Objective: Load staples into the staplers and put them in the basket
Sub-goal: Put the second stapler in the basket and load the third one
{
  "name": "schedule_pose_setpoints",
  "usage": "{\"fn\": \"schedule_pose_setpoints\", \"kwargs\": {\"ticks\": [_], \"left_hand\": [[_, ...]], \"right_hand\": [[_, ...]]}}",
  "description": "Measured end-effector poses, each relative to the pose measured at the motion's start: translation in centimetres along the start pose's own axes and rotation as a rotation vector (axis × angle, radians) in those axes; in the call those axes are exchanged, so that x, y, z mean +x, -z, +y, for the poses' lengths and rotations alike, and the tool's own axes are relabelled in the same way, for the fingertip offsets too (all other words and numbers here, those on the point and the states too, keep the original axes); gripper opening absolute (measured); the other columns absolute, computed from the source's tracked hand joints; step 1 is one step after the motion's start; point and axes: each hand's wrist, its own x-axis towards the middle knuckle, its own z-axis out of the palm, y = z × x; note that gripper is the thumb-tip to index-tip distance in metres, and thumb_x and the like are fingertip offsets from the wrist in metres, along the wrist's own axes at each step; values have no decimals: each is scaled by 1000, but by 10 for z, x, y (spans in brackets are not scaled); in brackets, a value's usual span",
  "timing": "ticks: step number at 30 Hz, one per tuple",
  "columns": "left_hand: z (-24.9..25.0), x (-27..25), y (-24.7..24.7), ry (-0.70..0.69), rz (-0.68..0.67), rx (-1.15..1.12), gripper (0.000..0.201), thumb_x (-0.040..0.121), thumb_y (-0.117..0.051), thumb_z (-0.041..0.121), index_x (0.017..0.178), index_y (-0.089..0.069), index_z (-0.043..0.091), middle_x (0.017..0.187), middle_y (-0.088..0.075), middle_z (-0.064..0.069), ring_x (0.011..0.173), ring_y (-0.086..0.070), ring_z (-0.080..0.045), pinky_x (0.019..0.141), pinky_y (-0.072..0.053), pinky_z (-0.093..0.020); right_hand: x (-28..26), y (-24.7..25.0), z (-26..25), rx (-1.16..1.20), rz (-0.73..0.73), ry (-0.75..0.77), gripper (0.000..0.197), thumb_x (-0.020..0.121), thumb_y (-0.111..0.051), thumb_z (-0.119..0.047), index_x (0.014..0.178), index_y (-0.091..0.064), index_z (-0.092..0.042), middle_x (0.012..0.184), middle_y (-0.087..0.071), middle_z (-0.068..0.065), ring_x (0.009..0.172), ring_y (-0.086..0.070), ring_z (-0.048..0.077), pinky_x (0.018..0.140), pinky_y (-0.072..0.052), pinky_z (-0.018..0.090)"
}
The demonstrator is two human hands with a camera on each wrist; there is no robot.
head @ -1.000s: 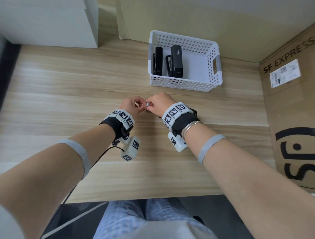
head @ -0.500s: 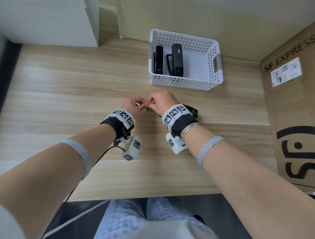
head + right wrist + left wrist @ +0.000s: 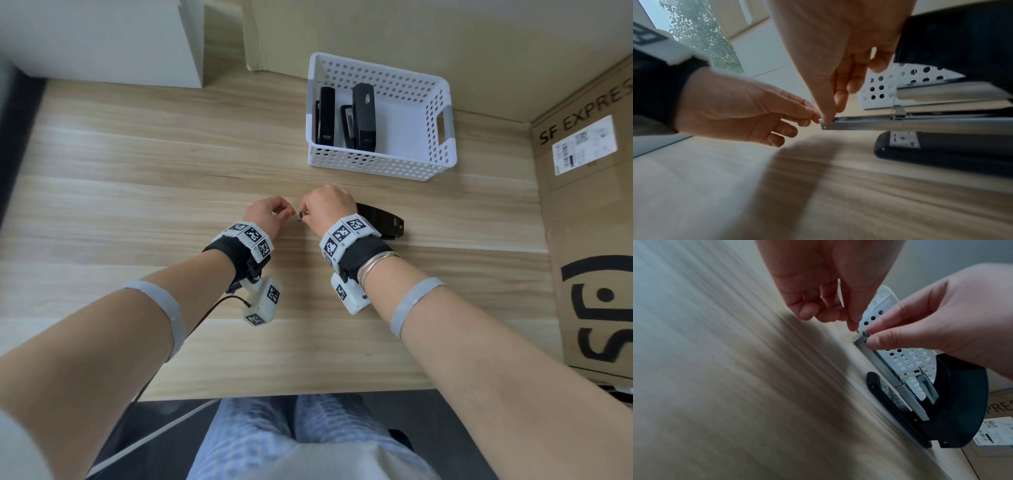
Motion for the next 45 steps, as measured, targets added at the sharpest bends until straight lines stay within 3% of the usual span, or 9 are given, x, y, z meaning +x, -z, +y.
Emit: {"fn": "schedule_pose_setpoints", "kwargs": {"ticks": [9, 13, 25, 30, 34, 39, 41, 43, 45], "left_hand": [[-5, 4, 2, 24, -15, -10, 19, 90, -51, 17, 97, -65, 6, 89, -56, 0, 81, -48, -16, 74, -34, -23], [-5, 6, 1, 20, -22, 10, 19, 89, -51, 16, 97, -65, 6, 87, -56, -1, 79, -48, -16, 72, -34, -23], [-4, 6, 2, 4, -33, 55, 20, 90, -50, 18, 98, -65, 8, 88, -56, 0, 81, -49, -16, 73, -35, -24], [0, 2, 5, -34, -204, 230, 27, 95, -42, 22, 104, -62, 7, 91, -56, -5, 82, -48, -19, 72, -34, -25], [7, -1, 4, -80, -228, 269, 28, 96, -40, 21, 100, -61, 3, 85, -52, -7, 80, -46, -20, 70, -30, -24], [7, 4, 2, -71, -267, 282, 20, 96, -39, 19, 82, -51, 11, 80, -51, -11, 75, -46, -22, 68, -32, -25], [7, 5, 1, -72, -285, 294, 19, 96, -39, 18, 80, -48, 13, 80, -51, -11, 74, -46, -22, 67, -32, -25], [9, 5, -2, -82, -307, 296, 18, 95, -39, 17, 80, -48, 14, 80, -51, -11, 73, -45, -22, 63, -32, -25], [14, 5, -7, -103, -329, 292, 17, 95, -39, 15, 80, -47, 15, 80, -51, -11, 73, -45, -22, 62, -32, -25]], "right_hand": [[5, 6, -9, -28, -72, -71, 17, 90, -59, -20, 101, -71, -24, 105, -69, 1, 107, -60, 23, 86, -43, 31], [8, 10, -11, -5, -113, -106, 16, 90, -60, -15, 102, -69, -21, 106, -68, 2, 104, -62, 24, 78, -41, 30], [11, 14, -7, 0, -172, -129, 19, 89, -64, -23, 107, -69, -21, 107, -68, -1, 103, -62, 22, 84, -43, 32], [10, 32, 18, 38, -121, -241, 20, 95, -51, -11, 98, -70, -9, 97, -69, 8, 87, -67, 25, 80, -56, 35], [0, 45, 55, -25, -189, -378, 23, 94, -45, -2, 105, -64, 2, 98, -65, 14, 80, -59, 28, 77, -51, 34], [-18, 41, 85, -152, -362, -435, 20, 91, -52, 0, 107, -64, 4, 111, -66, 16, 103, -63, 31, 80, -49, 33], [-22, 38, 91, -142, -456, -474, 23, 92, -54, -4, 112, -62, 4, 114, -64, 16, 110, -61, 32, 89, -48, 34], [-24, 30, 99, -121, -503, -512, 26, 92, -56, -7, 115, -62, 5, 103, -65, 14, 106, -61, 32, 98, -48, 38], [-26, 21, 106, -92, -426, -461, 26, 91, -54, -8, 114, -64, 3, 88, -63, 13, 95, -62, 31, 91, -51, 38]]}}
